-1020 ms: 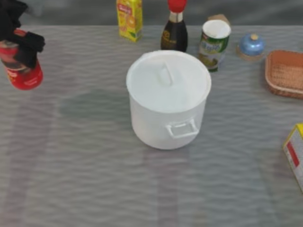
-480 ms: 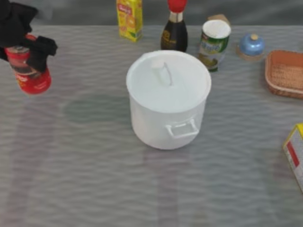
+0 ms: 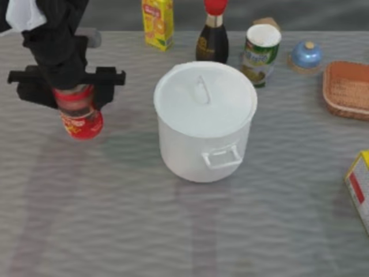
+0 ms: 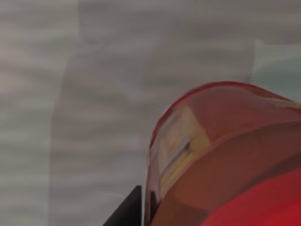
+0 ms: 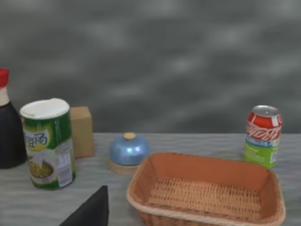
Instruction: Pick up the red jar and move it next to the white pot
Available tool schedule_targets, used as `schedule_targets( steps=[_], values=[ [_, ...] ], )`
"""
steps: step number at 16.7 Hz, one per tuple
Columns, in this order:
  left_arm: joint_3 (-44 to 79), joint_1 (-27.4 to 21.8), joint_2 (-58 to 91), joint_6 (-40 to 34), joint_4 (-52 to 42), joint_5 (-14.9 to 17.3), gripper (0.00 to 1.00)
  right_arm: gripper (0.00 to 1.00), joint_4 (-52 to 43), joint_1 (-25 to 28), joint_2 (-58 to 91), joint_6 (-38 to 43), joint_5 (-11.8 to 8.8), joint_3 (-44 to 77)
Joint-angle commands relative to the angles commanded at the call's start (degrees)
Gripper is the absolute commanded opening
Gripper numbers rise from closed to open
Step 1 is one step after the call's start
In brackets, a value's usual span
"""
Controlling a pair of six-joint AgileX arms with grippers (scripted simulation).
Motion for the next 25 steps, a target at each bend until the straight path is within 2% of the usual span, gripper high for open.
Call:
schedule_targets(
  steps=[4,9,16,20,25],
  values=[
    [-4.4,-3.3,-1.6,-6.7,3.1,-1.5,0.00,1.00,0.0,0.0,0.0,0.0,0.0,0.0],
    [-4.5,-3.1,-1.2,-6.6,3.3,-1.5,0.00,1.00,0.0,0.0,0.0,0.0,0.0,0.0],
    [-8.9,-2.9,2.8,-6.4,12.1,-1.5,0.00,1.00,0.0,0.0,0.0,0.0,0.0,0.0],
    [-9.2,-2.9,3.1,-6.3,12.7,-1.5,0.00,1.00,0.0,0.0,0.0,0.0,0.0,0.0],
    [-9.2,-2.9,3.1,-6.3,12.7,-1.5,0.38,1.00,0.0,0.0,0.0,0.0,0.0,0.0]
  ],
)
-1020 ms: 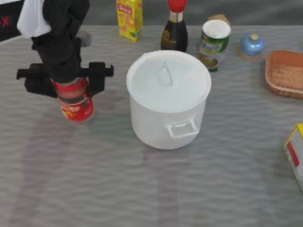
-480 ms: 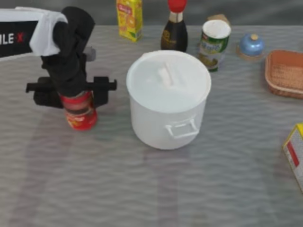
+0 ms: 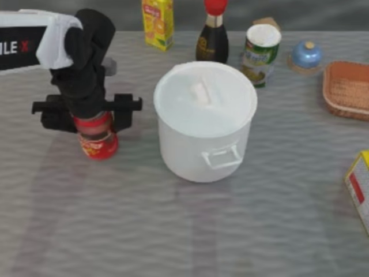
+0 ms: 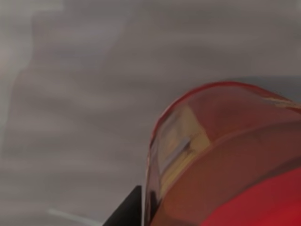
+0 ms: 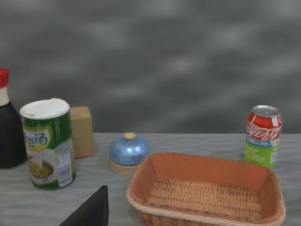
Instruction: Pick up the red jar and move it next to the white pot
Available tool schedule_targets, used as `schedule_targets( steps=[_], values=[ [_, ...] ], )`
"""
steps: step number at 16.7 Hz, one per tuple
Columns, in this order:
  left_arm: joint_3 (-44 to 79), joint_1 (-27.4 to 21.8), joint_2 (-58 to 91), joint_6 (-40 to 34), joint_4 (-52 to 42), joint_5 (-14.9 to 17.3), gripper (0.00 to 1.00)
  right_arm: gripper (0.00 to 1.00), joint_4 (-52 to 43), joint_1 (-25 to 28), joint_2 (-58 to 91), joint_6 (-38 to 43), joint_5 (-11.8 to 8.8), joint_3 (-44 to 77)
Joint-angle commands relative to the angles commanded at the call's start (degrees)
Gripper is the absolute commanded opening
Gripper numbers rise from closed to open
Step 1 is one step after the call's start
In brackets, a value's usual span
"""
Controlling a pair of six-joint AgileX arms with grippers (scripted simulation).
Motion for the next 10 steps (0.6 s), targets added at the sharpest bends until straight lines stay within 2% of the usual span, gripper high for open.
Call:
schedule_targets(
  steps=[8,10],
  values=[
    [0.0,0.0,0.0,0.0,0.0,0.0,0.98,1.00,0.0,0.0,0.0,0.0,0.0,0.0],
    [0.0,0.0,0.0,0.0,0.0,0.0,1.00,1.00,0.0,0.0,0.0,0.0,0.0,0.0]
  ],
)
